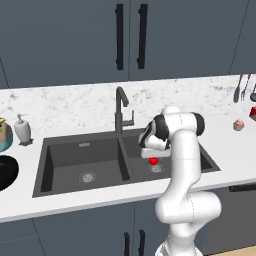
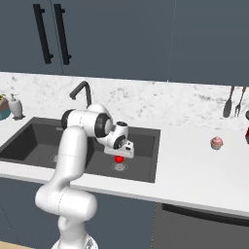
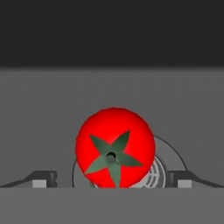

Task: Pick the tomato from the sink and place it in the bowl. Then pick the bowl and place it in the microwave. Then close the microwave door and press the start button.

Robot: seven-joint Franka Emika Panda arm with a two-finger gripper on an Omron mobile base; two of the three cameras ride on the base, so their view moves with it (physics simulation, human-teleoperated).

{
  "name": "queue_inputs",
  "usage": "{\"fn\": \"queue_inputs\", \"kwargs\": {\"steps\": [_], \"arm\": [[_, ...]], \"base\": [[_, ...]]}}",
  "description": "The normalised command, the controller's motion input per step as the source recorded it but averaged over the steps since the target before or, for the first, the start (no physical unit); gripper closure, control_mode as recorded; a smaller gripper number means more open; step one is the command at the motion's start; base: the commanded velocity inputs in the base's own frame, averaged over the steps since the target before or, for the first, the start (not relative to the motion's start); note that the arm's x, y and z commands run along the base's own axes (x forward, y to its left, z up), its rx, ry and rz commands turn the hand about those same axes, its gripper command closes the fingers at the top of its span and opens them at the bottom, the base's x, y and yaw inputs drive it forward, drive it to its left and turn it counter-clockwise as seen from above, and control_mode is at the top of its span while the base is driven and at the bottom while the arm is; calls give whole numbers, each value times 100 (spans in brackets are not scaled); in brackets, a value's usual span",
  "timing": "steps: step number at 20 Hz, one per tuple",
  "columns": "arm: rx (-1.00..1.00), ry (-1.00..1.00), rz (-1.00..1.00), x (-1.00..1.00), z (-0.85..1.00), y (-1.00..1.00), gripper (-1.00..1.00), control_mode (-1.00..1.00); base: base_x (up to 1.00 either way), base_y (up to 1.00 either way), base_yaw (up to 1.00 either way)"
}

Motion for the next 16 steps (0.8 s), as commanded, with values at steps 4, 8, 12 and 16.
{"fn": "queue_inputs", "kwargs": {"steps": [4, 8, 12, 16], "arm": [[0, 0, 0, 10, -23, 1, -100, -100], [0, 0, 0, 0, -18, 0, -100, -100], [0, 0, 0, 3, -22, 8, -100, -100], [0, 0, 0, -3, -27, 18, 100, -100]], "base": [[0, 0, 0], [0, 0, 0], [0, 0, 0], [0, 0, 0]]}}
